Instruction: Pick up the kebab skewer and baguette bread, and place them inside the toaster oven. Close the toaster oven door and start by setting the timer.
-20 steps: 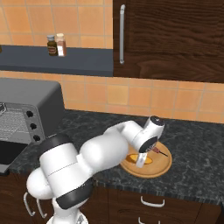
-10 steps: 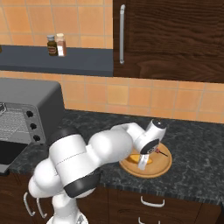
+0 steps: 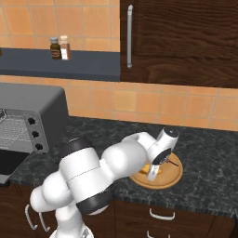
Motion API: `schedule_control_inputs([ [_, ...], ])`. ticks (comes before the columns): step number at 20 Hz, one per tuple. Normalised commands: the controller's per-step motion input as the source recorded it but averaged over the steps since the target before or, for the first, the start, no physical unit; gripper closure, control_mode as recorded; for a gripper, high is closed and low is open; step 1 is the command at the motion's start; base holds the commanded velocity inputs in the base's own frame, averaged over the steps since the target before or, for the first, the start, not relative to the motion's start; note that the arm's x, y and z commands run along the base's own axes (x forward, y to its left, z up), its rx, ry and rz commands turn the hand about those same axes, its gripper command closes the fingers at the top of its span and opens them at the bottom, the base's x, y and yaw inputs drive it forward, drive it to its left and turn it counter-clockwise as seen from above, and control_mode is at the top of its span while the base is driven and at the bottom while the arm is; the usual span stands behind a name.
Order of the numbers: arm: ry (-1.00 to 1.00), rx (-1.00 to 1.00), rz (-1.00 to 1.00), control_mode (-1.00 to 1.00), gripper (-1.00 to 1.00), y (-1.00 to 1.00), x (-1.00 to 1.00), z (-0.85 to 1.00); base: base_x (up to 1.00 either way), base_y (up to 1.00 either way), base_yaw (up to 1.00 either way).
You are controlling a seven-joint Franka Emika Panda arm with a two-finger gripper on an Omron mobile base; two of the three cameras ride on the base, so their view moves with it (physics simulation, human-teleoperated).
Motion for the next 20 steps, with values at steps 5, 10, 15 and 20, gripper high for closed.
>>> schedule_control_inputs([
  [5, 0.01, -0.01, 0.00, -1.00, -1.00, 0.09, 0.05, -0.20, 0.00, 0.00, 0.00],
  [10, 0.00, -0.06, 0.00, -1.00, 1.00, 0.31, 0.00, -0.47, 0.00, 0.00, 0.00],
  [15, 0.00, -0.03, 0.00, -1.00, 1.00, 0.29, 0.00, -0.44, 0.00, 0.00, 0.00],
  [20, 0.03, 0.00, -0.01, -1.00, 1.00, 0.04, -0.11, -0.02, 0.00, 0.00, 0.00],
])
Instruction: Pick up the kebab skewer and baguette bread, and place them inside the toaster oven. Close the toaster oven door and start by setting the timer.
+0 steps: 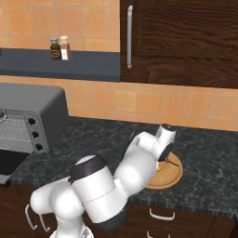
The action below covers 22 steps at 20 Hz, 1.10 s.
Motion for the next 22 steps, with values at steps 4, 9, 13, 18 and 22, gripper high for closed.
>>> schedule_control_inputs([
  [4, 0.00, 0.00, -0.11, -1.00, 1.00, 0.10, -0.21, 0.34, 0.00, 0.00, 0.00],
  [9, 0.02, 0.00, -0.20, -1.00, 1.00, 0.23, -0.39, 0.75, 0.00, 0.00, 0.00],
  [13, 0.00, 0.00, -0.36, -1.00, 1.00, 0.64, -0.39, 0.67, 0.00, 0.00, 0.00],
  [18, 0.00, 0.00, -0.50, -1.00, 1.00, 0.80, -0.40, 0.59, 0.00, 0.00, 0.00],
  [22, 0.01, 0.00, -0.57, -1.00, 1.00, 0.89, -0.37, 0.51, 0.00, 0.00, 0.00],
])
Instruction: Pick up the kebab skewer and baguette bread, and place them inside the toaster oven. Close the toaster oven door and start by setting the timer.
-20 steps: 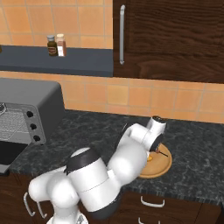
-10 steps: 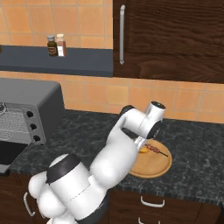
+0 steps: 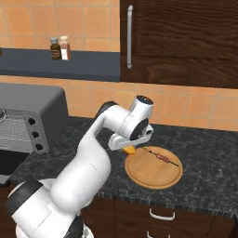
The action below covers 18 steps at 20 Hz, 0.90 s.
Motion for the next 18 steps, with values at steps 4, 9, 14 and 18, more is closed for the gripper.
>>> schedule_control_inputs([
  [4, 0.07, 0.00, -0.59, -1.00, 1.00, 0.84, -0.42, 0.50, 0.00, 0.00, 0.00],
  [9, 0.07, 0.00, -0.60, -1.00, 1.00, 0.81, -0.34, 0.37, 0.00, 0.00, 0.00],
  [14, 0.08, 0.00, -0.64, -1.00, 1.00, 0.79, -0.16, 0.24, 0.00, 0.00, 0.00],
  [18, 0.07, 0.00, -0.61, -1.00, 1.00, 0.83, -0.13, 0.16, 0.00, 0.00, 0.00],
])
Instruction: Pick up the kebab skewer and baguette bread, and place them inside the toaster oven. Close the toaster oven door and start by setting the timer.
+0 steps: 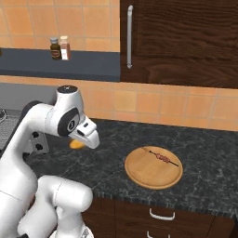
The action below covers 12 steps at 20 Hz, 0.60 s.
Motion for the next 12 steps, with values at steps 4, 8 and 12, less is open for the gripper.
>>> schedule_control_inputs([
  [4, 0.12, -0.11, -0.13, -1.00, 1.00, 1.00, 0.00, 0.17, 0.00, 0.00, 0.00],
  [8, 0.17, -0.09, 0.00, -1.00, 1.00, 1.00, 0.00, 0.18, 0.00, 0.00, 0.00],
  [12, 0.13, -0.11, 0.00, -1.00, 1.00, 1.00, 0.00, 0.05, 0.00, 0.00, 0.00],
])
